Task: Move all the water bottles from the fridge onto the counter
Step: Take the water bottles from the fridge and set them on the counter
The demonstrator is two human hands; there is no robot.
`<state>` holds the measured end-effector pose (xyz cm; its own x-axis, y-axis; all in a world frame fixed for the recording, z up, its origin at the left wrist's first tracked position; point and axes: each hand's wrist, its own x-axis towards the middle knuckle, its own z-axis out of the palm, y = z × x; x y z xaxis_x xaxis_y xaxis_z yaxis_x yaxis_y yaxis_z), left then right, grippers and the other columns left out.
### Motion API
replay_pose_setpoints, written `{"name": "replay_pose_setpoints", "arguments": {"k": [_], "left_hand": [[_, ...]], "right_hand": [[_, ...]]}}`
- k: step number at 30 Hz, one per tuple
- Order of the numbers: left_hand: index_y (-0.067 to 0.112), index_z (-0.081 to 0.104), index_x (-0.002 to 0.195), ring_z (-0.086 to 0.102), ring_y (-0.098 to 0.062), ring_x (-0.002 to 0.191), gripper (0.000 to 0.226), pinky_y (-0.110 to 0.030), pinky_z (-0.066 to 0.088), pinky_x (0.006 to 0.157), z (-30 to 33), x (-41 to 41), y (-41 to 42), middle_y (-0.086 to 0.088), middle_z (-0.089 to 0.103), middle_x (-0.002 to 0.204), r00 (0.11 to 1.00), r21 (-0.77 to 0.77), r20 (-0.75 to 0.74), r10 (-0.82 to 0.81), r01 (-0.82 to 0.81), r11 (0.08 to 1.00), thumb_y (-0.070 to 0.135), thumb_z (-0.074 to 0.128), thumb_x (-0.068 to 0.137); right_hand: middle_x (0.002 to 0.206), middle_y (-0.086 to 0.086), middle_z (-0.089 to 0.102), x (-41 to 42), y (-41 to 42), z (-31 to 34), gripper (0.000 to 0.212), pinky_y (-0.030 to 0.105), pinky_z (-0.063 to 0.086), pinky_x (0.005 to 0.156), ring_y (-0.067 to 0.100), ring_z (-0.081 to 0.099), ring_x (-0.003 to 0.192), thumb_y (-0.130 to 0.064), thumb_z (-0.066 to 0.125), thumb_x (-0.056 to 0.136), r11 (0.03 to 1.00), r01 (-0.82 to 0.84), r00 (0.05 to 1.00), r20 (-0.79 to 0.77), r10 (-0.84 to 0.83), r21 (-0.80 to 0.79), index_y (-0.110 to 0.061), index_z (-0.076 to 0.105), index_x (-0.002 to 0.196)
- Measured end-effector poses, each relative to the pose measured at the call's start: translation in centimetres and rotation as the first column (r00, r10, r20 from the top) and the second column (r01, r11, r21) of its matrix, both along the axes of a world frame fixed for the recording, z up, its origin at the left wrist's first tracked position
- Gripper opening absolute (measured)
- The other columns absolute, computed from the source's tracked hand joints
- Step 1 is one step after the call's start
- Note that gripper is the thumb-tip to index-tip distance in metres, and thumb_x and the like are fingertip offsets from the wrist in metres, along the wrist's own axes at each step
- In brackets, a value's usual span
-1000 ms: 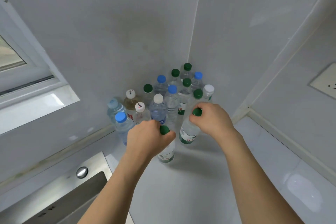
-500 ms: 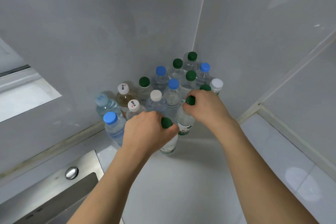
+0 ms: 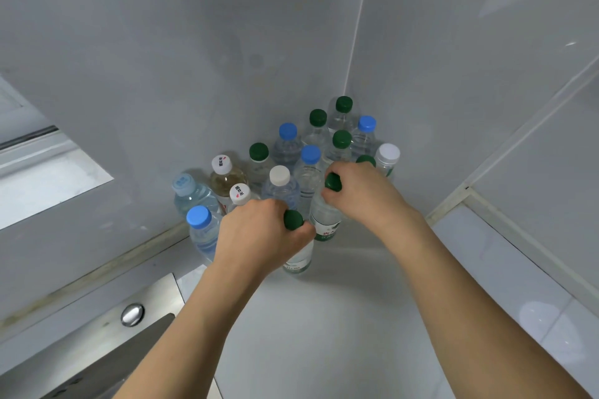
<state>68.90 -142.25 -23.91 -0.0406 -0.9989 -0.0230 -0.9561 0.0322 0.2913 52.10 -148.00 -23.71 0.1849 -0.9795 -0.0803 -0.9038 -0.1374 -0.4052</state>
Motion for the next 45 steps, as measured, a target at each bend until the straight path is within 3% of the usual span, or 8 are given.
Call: {"name": "replay_pose_setpoints", "arguments": {"k": [17, 21, 25, 29, 34, 37, 41, 45], "left_hand": [[0.012, 0.039, 0.058, 0.034, -0.019, 0.049, 0.039, -0.025, 0.025, 0.045, 0.2, 1.1, 0.0, -0.001, 0.039, 0.051, 0.999, -0.028, -0.005, 0.048, -0.048, 0.998, 0.045, 0.053, 0.072], [0.013, 0.042, 0.058, 0.036, -0.019, 0.05, 0.038, -0.025, 0.027, 0.045, 0.3, 1.4, -0.2, -0.001, 0.042, 0.052, 0.999, -0.026, 0.004, 0.051, -0.051, 0.998, 0.045, 0.054, 0.073], [0.013, 0.042, 0.057, 0.039, -0.021, 0.051, 0.038, -0.025, 0.026, 0.046, 0.3, 1.3, -0.2, 0.0, 0.043, 0.052, 0.999, -0.02, 0.009, 0.039, -0.039, 0.999, 0.045, 0.054, 0.074], [0.016, 0.042, 0.059, 0.038, -0.018, 0.05, 0.035, -0.025, 0.025, 0.046, 0.1, 0.7, -0.6, 0.002, 0.041, 0.052, 1.0, -0.021, 0.01, -0.006, 0.007, 1.0, 0.044, 0.053, 0.076], [0.018, 0.046, 0.07, 0.048, -0.018, 0.058, 0.028, -0.026, 0.034, 0.049, -0.5, 0.0, -1.4, 0.002, 0.051, 0.061, 0.997, -0.005, -0.002, -0.078, 0.078, 0.997, 0.042, 0.05, 0.083], [0.018, 0.043, 0.071, 0.05, -0.02, 0.06, 0.028, -0.027, 0.032, 0.05, -0.6, -0.7, -1.9, 0.003, 0.048, 0.061, 0.992, -0.007, 0.013, -0.125, 0.125, 0.992, 0.041, 0.049, 0.086], [0.018, 0.047, 0.076, 0.052, -0.024, 0.065, 0.026, -0.029, 0.033, 0.053, -0.7, -1.3, -2.2, 0.002, 0.049, 0.066, 0.987, -0.018, 0.055, -0.153, 0.154, 0.988, 0.041, 0.048, 0.088], [0.017, 0.048, 0.08, 0.052, -0.023, 0.066, 0.026, -0.029, 0.034, 0.055, -0.7, -1.4, -2.2, 0.001, 0.05, 0.069, 0.985, -0.015, 0.081, -0.153, 0.154, 0.988, 0.041, 0.048, 0.089]], "right_hand": [[0.081, 0.002, 0.057, -0.2, -0.3, 0.8, 0.014, 0.033, 0.051, 0.064, 0.019, 0.057, 0.067, -0.026, 0.06, 0.089, 0.992, -0.049, 0.999, 0.01, 0.048, 0.114, -0.013, 0.059, 0.094], [0.084, 0.004, 0.059, 0.2, -0.2, 0.4, 0.017, 0.033, 0.047, 0.064, 0.023, 0.057, 0.079, -0.028, 0.06, 0.09, 0.994, -0.082, 0.995, -0.047, 0.086, 0.072, -0.012, 0.058, 0.095], [0.078, 0.001, 0.055, -0.2, -0.5, 0.6, 0.019, 0.03, 0.04, 0.059, 0.022, 0.055, 0.076, -0.028, 0.062, 0.089, 0.993, -0.072, 0.997, -0.017, 0.074, 0.094, -0.012, 0.058, 0.097], [0.092, 0.002, 0.059, -0.3, 0.0, 0.1, 0.028, 0.033, 0.046, 0.067, 0.024, 0.059, 0.085, -0.029, 0.066, 0.088, 0.991, -0.095, 0.995, 0.005, 0.095, 0.099, -0.015, 0.055, 0.11], [0.095, -0.002, 0.059, -1.7, 2.0, -1.2, 0.076, 0.038, 0.053, 0.079, 0.021, 0.061, 0.087, -0.031, 0.068, 0.087, 0.997, -0.045, 0.999, 0.031, 0.044, 0.057, -0.027, 0.025, 0.149], [0.11, 0.002, 0.059, -2.9, 3.3, -2.3, 0.077, 0.035, 0.051, 0.081, 0.017, 0.057, 0.085, -0.034, 0.067, 0.088, 0.998, 0.044, 0.996, 0.076, -0.047, 0.034, -0.027, 0.023, 0.151], [0.139, 0.003, 0.047, -3.2, 4.6, -4.1, 0.073, 0.034, 0.047, 0.093, 0.02, 0.056, 0.115, -0.035, 0.067, 0.088, 0.994, 0.104, 0.986, 0.125, -0.106, 0.016, -0.023, 0.028, 0.149], [0.146, 0.003, 0.042, -2.9, 5.5, -5.2, 0.07, 0.034, 0.042, 0.101, 0.022, 0.048, 0.128, -0.034, 0.066, 0.088, 0.994, 0.108, 0.987, 0.123, -0.106, -0.004, -0.019, 0.032, 0.147]]}}
